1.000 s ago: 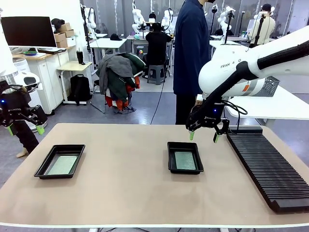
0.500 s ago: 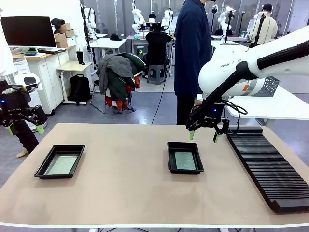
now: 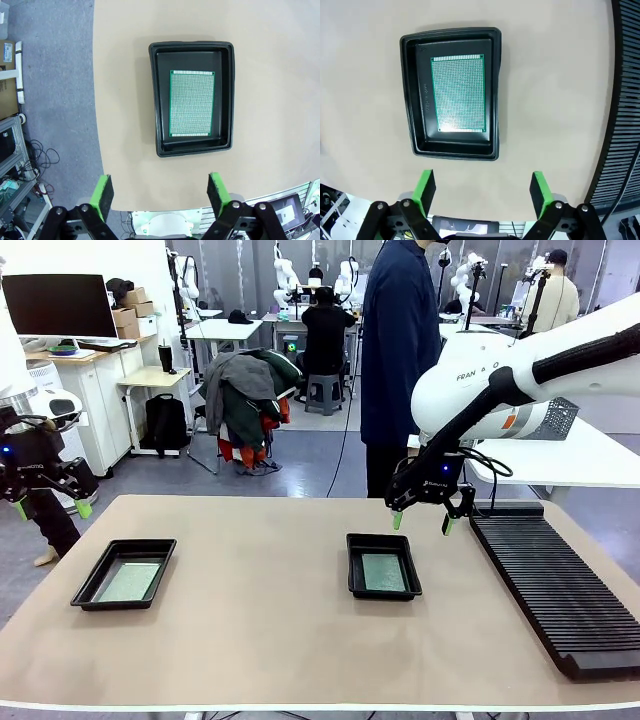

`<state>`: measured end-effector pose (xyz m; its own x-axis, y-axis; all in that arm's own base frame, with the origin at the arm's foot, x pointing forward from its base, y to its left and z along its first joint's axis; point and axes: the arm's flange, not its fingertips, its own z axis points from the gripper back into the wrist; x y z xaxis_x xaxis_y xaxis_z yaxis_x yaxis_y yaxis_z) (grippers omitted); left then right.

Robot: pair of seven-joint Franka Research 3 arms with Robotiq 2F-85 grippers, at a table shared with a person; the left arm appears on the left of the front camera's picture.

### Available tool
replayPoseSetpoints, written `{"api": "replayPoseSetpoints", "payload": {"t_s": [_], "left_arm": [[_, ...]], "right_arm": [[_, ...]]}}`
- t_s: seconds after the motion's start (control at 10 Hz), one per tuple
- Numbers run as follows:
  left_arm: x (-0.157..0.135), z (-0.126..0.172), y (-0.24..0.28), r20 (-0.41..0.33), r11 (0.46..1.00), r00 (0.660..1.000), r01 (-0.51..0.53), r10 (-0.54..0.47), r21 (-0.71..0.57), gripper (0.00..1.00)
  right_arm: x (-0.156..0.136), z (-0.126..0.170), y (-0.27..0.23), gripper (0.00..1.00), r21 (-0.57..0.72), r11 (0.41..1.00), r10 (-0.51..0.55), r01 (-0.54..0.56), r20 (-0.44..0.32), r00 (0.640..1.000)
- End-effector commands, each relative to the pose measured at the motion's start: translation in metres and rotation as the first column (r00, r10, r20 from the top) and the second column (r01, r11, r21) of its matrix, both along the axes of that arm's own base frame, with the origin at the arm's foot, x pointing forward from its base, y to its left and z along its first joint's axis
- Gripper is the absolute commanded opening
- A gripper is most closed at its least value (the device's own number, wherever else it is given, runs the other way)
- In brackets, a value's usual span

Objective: Inspect and transfer BCBs to ESD trays.
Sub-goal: Pick up the ESD tray and place it on the left side of the table.

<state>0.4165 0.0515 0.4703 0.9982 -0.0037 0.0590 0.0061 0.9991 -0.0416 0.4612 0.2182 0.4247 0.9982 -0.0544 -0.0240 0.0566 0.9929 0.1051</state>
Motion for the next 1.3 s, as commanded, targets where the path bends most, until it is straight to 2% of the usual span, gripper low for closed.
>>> {"api": "replayPoseSetpoints", "payload": {"t_s": [0.0,1.0,1.2], "left_arm": [[0.0,-0.002,0.0,0.008,1.0,1.0,-0.001,0.001,-0.009,1.0],[0.0,0.0,0.0,0.0,1.0,1.0,0.0,0.0,0.0,1.0],[0.002,0.018,-0.04,0.027,1.0,1.0,-0.004,0.004,-0.009,1.0]], "right_arm": [[-0.002,-0.001,0.0,1.0,0.009,1.0,-0.007,0.007,0.0,1.0],[0.0,0.0,0.0,1.0,0.0,1.0,0.0,0.0,0.0,1.0],[-0.01,0.001,-0.032,1.0,0.139,0.99,-0.017,0.018,-0.005,1.0]]}}
